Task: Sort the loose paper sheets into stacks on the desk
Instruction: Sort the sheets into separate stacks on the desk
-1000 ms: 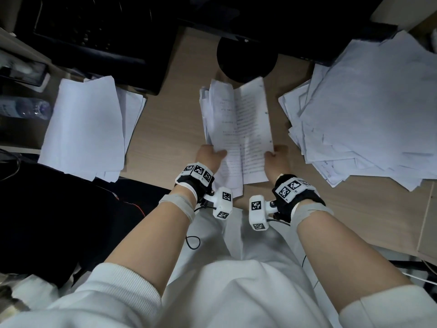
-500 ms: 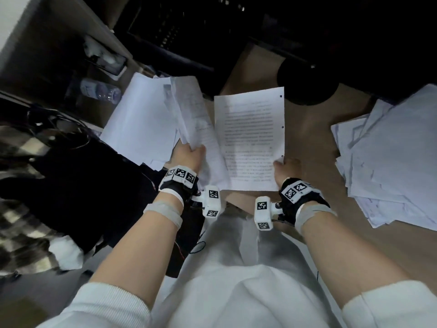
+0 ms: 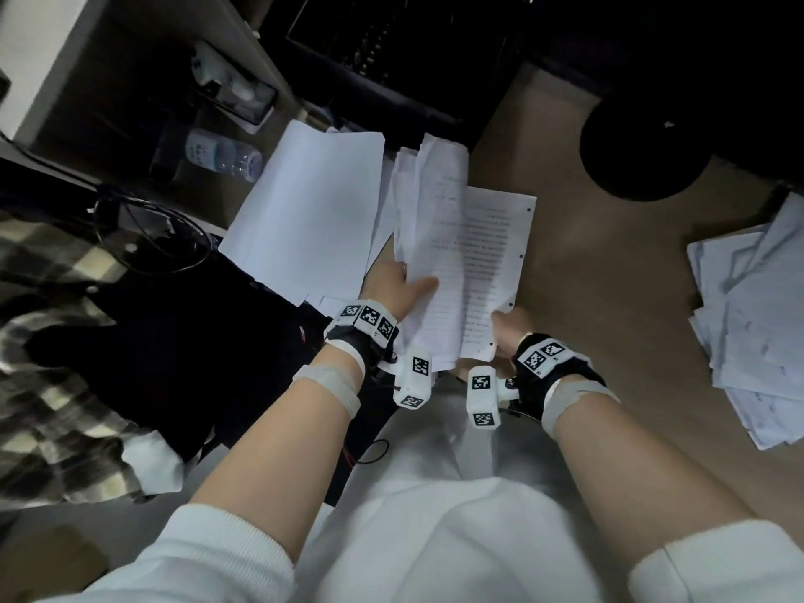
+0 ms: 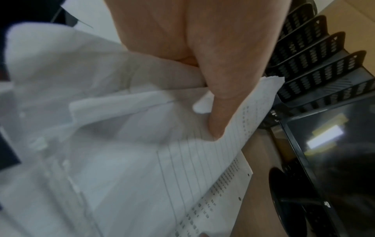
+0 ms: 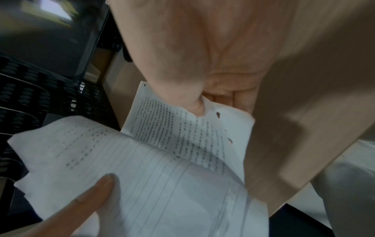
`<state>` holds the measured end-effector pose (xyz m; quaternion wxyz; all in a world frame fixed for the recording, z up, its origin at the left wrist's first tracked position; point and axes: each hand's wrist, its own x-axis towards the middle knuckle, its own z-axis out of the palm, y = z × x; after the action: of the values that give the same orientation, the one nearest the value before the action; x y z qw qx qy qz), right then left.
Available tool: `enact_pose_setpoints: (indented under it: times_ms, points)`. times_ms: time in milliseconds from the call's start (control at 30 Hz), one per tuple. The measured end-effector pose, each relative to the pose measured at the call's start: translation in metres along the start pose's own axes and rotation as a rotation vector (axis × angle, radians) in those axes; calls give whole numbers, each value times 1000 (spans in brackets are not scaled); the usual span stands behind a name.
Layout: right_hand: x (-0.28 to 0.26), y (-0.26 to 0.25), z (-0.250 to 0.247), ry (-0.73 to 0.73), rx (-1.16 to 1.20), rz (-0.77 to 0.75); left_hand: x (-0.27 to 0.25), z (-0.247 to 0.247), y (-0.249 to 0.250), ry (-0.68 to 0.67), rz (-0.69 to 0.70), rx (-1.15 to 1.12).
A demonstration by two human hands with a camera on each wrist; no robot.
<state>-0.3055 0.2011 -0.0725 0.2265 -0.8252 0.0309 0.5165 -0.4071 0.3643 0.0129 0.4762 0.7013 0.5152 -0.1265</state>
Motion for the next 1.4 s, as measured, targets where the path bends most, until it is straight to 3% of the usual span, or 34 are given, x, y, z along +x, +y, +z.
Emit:
enact_pose_setpoints:
  times_ms: [200, 367, 433, 500, 600, 700, 767, 867, 1000, 1200, 1400]
  points:
    - [6, 13, -15, 102, 71, 95, 9, 8, 18, -100, 75, 22]
    - [-3, 16, -8, -38, 60, 58, 15, 11, 21, -143, 104, 56]
    - [-7, 15, -9, -43, 158, 123, 14, 12, 24, -168, 117, 100]
    - [-11, 11, -18, 53, 239, 132, 16, 15, 26, -178, 125, 108]
    - [-13, 3, -40, 321, 280, -21, 15, 22, 31, -153, 127, 96]
    - [-28, -15, -53, 195, 515, -246, 11, 35, 37, -146, 165, 89]
    - [-38, -21, -57, 94, 497, -325, 8, 43, 43, -151, 156, 54]
    - [-39, -14, -60, 111, 506, -289, 11, 47, 48, -244, 61, -112]
    - [-33, 2, -64, 117, 581, -253, 7, 49, 53, -283, 37, -246]
    - [-37, 3, -68, 255, 485, -388, 5, 66, 51, -298, 21, -270]
    - [-38, 6, -72, 45, 261, -416, 5, 82, 51, -304, 20, -254]
